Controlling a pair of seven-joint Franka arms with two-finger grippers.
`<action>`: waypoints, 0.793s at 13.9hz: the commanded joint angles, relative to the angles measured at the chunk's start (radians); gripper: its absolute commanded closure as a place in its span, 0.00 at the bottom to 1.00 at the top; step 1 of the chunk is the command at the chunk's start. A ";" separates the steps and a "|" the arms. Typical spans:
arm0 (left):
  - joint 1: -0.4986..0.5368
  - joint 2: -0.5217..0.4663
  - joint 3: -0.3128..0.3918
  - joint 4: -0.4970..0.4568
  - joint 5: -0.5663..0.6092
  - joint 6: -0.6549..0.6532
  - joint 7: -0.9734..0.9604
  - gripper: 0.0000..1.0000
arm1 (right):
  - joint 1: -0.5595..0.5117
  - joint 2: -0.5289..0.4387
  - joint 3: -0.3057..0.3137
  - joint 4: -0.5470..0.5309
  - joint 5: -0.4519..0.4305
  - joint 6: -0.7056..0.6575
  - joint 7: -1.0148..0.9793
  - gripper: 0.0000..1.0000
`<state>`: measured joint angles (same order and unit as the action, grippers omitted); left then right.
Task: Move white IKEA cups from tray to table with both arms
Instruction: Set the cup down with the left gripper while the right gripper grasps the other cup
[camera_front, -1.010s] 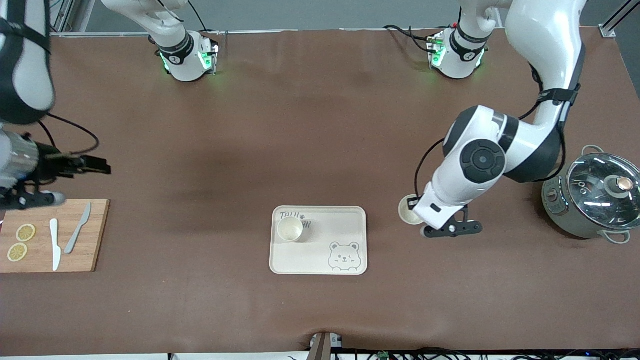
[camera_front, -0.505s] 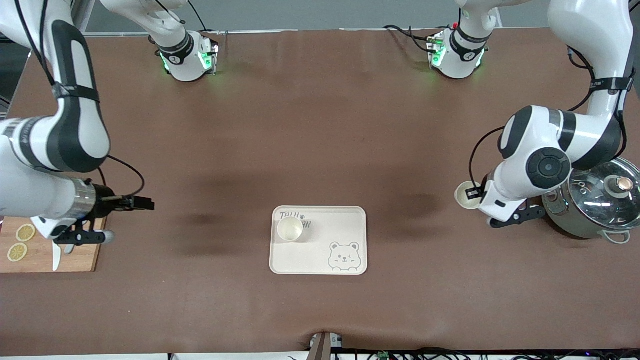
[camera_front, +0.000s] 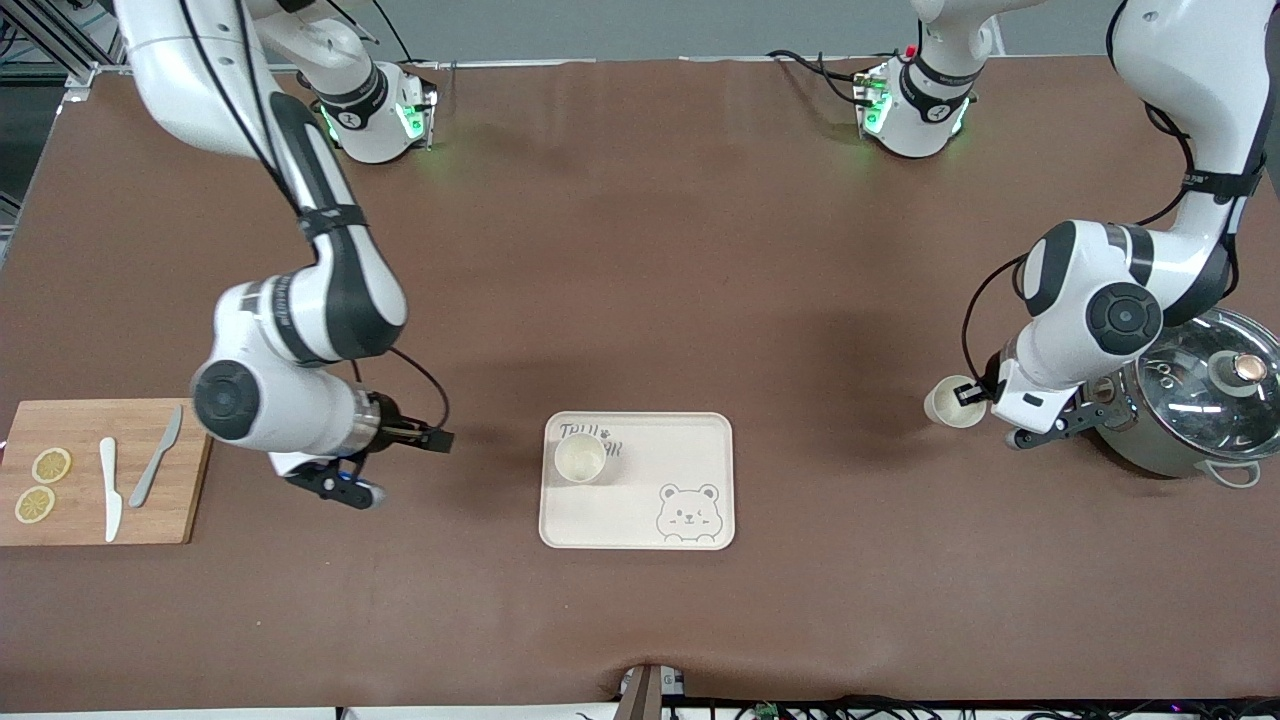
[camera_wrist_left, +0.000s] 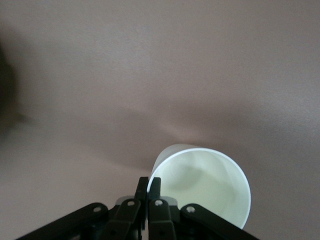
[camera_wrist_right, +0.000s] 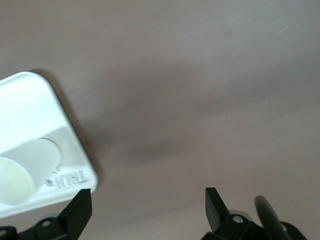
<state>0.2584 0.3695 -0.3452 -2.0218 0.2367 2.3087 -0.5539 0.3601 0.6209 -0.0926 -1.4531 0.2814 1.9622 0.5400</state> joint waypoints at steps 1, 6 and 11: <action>0.022 0.020 -0.012 -0.011 0.010 0.052 -0.017 1.00 | 0.003 0.040 0.014 0.045 0.086 0.036 0.058 0.00; 0.033 0.057 -0.012 -0.006 0.010 0.087 -0.018 0.80 | 0.100 0.118 0.014 0.108 0.147 0.164 0.196 0.00; 0.038 -0.003 -0.014 -0.002 0.010 0.064 -0.004 0.00 | 0.149 0.169 0.014 0.112 0.140 0.257 0.251 0.00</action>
<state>0.2828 0.4202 -0.3454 -2.0156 0.2367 2.3885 -0.5553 0.5099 0.7629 -0.0726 -1.3790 0.4096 2.2145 0.7661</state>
